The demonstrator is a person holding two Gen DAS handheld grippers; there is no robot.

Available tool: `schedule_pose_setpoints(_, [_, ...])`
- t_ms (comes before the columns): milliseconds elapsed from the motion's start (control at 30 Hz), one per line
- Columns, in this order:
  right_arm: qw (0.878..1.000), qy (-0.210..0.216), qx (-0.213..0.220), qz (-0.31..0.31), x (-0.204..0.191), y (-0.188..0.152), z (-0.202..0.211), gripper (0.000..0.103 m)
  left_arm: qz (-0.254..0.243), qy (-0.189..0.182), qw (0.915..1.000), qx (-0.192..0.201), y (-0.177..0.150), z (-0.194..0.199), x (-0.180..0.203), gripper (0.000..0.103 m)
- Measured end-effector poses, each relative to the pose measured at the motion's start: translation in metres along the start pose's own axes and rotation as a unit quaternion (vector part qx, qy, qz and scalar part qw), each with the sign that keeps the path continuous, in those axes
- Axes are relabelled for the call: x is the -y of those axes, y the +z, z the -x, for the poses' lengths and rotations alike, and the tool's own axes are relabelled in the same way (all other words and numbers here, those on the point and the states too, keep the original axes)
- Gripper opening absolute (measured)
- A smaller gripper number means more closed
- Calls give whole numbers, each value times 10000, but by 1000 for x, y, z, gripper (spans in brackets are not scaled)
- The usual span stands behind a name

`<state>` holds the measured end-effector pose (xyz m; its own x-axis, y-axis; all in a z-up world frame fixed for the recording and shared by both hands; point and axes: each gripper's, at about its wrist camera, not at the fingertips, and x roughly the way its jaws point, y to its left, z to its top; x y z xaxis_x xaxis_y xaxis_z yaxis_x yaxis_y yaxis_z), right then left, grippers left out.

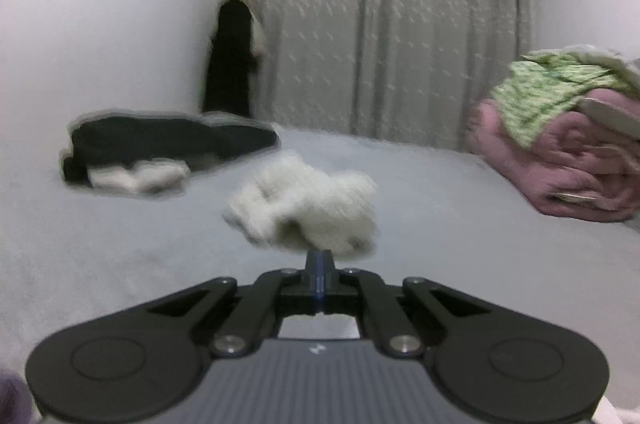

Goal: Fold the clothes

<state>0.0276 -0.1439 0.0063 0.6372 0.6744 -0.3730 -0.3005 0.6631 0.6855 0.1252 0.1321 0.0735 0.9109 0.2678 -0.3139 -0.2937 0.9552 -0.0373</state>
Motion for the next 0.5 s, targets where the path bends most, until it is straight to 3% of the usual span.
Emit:
schedule_pose_setpoints(233, [9998, -25, -38, 171, -2, 2, -9, 22, 75, -268, 9978, -606, 10, -28, -10, 0])
schedule_pose_setpoints(267, [9998, -21, -12, 180, -1, 3, -8, 38, 90, -356, 9964, -760, 6, -30, -10, 0])
schedule_pose_setpoints(333, [9998, -24, 49, 190, 0, 5, -5, 55, 122, -531, 9928, -1069, -2, -34, -10, 2])
schedule_pose_setpoints(367, [9998, -33, 87, 188, 0, 5, -3, 55, 147, -612, 9906, -1216, -7, -36, -10, 8])
schedule_pose_setpoints(467, [9996, -119, 177, 169, 2, 5, 3, 55, 360, -803, 9832, -1596, -25, -44, -12, 46])
schedule_pose_setpoints(500, [9995, -163, 212, 146, 3, 5, 6, 55, 422, -864, 9810, -1687, -31, -46, -13, 49])
